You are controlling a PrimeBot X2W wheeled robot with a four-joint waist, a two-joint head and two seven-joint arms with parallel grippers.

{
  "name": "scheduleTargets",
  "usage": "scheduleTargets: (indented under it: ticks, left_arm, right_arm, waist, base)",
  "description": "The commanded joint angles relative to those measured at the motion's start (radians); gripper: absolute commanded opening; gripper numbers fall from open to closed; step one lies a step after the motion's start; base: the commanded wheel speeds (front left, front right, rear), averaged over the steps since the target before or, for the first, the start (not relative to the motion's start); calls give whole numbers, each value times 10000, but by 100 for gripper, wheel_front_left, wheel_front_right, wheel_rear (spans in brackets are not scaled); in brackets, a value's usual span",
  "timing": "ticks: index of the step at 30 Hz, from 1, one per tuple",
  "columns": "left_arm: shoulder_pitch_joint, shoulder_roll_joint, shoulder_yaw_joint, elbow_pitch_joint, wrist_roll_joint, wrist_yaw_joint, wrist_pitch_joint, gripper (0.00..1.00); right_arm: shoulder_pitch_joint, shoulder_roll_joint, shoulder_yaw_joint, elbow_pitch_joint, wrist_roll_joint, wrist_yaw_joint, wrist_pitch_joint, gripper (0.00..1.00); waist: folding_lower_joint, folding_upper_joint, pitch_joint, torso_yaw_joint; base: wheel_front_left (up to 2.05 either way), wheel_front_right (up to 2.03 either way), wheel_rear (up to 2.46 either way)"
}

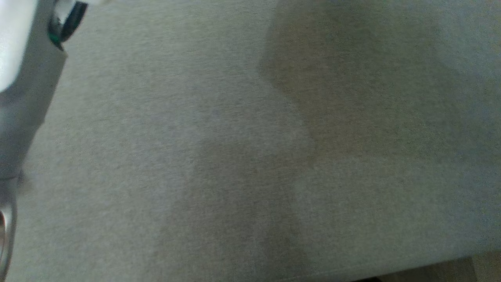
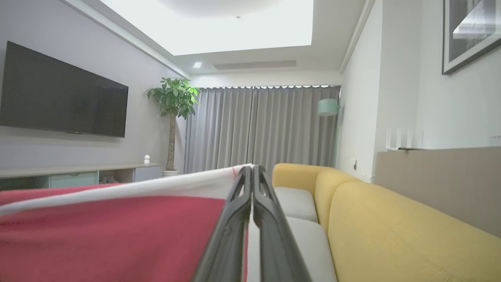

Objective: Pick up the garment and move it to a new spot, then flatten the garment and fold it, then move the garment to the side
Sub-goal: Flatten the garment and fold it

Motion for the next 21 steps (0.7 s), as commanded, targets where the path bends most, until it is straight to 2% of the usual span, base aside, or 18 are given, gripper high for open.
scheduleTargets:
  ticks: [1, 5, 10, 13, 21]
  left_arm:
    - [-45, 409, 346, -116, 14, -48, -75, 0]
    - [1037, 430, 56, -218, -131, -88, -214, 0]
    - [3429, 224, -330, -597, -114, -104, -250, 0]
    - [5157, 56, -368, -924, 221, -37, -253, 0]
    - [9391, -190, -56, -1904, 1001, 657, -255, 0]
  right_arm:
    - [617, -229, -368, -386, -117, -7, -46, 0]
    - [2348, -478, -1043, -1458, -419, -7, -47, 0]
    - [5832, -673, -1843, -2607, -383, -7, -48, 0]
    - [8298, -318, -3032, -3024, -601, -7, -48, 0]
    - [14103, 1203, -6300, -4526, -1620, -7, -48, 0]
  waist:
    - [-1, 0, 120, -341]
    - [-1, 0, 194, -511]
    - [-1, 0, 216, -379]
    - [-1, 0, 108, -303]
    - [-1, 0, -681, -315]
  base:
    - [0, 0, 0]
    - [0, 0, 0]
    - [0, 0, 0]
    - [0, 0, 0]
    - [0, 0, 0]
